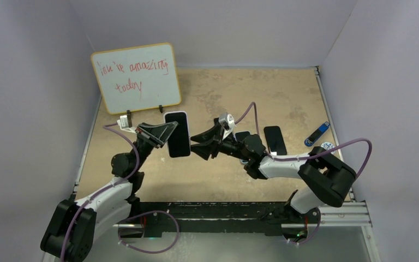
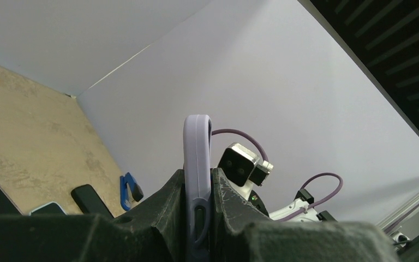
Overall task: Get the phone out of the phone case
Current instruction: Remove the phone case from the phone, then place the phone at the center of the board.
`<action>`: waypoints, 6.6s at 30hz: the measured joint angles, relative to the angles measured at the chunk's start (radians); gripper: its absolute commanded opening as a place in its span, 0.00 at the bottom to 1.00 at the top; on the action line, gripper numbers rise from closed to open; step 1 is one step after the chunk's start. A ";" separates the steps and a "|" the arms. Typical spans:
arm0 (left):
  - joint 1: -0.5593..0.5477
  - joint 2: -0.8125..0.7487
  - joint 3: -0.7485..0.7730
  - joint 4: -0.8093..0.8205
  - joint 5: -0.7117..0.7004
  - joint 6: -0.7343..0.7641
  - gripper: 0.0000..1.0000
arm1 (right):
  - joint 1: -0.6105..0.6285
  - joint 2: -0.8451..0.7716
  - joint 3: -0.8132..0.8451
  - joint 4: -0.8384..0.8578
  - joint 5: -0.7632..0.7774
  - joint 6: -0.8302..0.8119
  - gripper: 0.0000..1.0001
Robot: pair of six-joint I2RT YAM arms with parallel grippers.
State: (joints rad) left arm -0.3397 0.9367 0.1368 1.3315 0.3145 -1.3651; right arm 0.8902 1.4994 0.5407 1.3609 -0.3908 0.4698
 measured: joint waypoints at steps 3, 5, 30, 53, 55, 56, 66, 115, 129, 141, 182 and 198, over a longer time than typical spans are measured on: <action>-0.016 0.005 -0.005 0.006 -0.020 0.005 0.00 | 0.000 0.006 0.008 -0.014 0.003 0.006 0.48; -0.024 0.013 -0.005 0.017 -0.032 0.008 0.00 | 0.000 0.009 0.016 -0.018 0.002 0.010 0.47; -0.079 0.235 -0.088 0.106 -0.061 0.161 0.19 | -0.002 0.062 -0.045 -0.121 0.026 0.067 0.00; -0.089 0.185 0.083 -0.694 -0.157 0.541 0.78 | -0.064 0.197 -0.093 -0.160 0.174 0.127 0.00; -0.100 0.147 0.124 -0.816 -0.194 0.577 0.79 | -0.072 0.213 -0.072 -0.189 0.177 0.144 0.00; -0.111 0.127 0.145 -0.878 -0.215 0.598 0.79 | -0.074 0.218 -0.060 -0.214 0.182 0.151 0.00; -0.390 0.085 0.402 -1.373 -0.534 0.801 0.79 | -0.081 0.227 0.053 -0.459 0.190 0.192 0.00; -0.834 0.561 0.616 -1.535 -1.268 1.094 0.13 | -0.119 0.280 0.179 -0.612 0.031 0.441 0.00; -0.873 0.513 0.641 -1.643 -1.281 1.045 0.00 | -0.151 0.359 0.179 -0.580 -0.024 0.473 0.00; -0.931 0.371 0.655 -1.756 -1.223 0.919 0.00 | -0.159 0.383 0.179 -0.618 0.048 0.439 0.00; -0.513 0.724 0.793 -1.923 -1.153 0.817 0.42 | -0.189 0.344 0.154 -0.613 0.110 0.382 0.00; -0.460 0.694 0.742 -1.911 -1.058 0.784 0.76 | -0.191 0.343 0.162 -0.653 0.111 0.343 0.00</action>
State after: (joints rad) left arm -0.7998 1.6310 0.8783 -0.5797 -0.7437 -0.5812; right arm 0.6991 1.8420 0.7029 0.7082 -0.2802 0.8131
